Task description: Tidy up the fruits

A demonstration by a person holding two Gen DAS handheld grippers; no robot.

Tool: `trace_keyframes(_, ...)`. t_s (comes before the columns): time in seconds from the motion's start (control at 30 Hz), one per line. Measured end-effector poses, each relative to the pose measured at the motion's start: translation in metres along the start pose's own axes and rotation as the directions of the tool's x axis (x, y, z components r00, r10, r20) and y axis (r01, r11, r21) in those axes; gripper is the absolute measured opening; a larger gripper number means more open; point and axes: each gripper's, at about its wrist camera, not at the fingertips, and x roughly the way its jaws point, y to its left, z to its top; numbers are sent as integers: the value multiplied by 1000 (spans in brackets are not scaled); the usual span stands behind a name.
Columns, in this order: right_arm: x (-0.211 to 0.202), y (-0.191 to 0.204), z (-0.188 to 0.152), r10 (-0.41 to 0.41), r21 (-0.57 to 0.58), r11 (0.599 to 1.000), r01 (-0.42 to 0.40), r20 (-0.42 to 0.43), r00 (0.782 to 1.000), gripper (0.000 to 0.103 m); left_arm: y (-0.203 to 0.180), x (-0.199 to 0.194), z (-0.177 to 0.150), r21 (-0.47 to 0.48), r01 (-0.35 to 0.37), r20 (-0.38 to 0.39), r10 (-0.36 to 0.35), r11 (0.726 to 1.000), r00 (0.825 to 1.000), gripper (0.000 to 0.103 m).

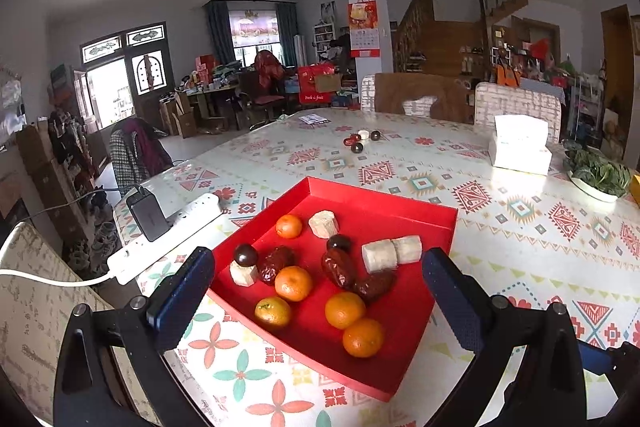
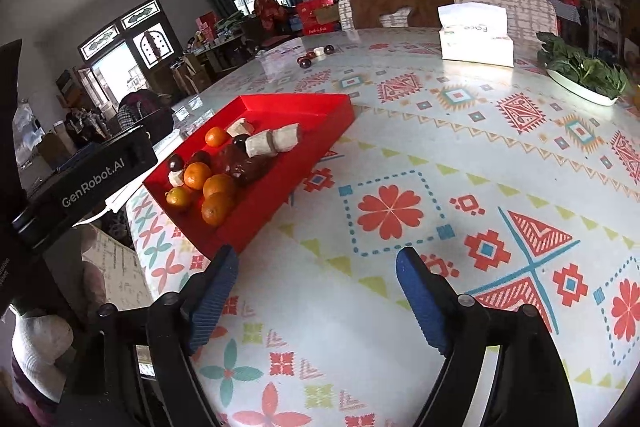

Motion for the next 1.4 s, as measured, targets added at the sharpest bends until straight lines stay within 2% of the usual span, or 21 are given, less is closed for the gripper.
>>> trace_keyframes(0.8, 19, 19, -5, -28, -47, 999, 26, -44, 999, 87, 12, 14, -9, -19, 21, -40, -22, 1000, 999, 103)
trace_keyframes(0.9, 21, 24, -6, -33, -58, 998, 30, -46, 998, 87, 17, 12, -10, -32, 13, -19, -13, 999, 1000, 103)
trace_keyframes(1.0, 22, 29, -6, -38, -72, 997, 35, -42, 998, 87, 25, 2, -10, -56, -3, 37, 5, 998, 999, 103)
trace_keyframes(1.13, 25, 38, -5, -49, -101, 994, 45, -40, 998, 87, 41, -16, -11, -110, 1, 136, 14, 994, 991, 103)
trace_keyframes(1.23, 26, 48, -3, -61, -137, 989, 55, -38, 997, 87, 49, -25, -9, -115, -12, 184, 33, 993, 982, 103)
trace_keyframes(1.4, 23, 66, 8, -74, -188, 979, 72, -3, 997, 87, 65, -27, -6, -124, 53, 170, -32, 991, 985, 103)
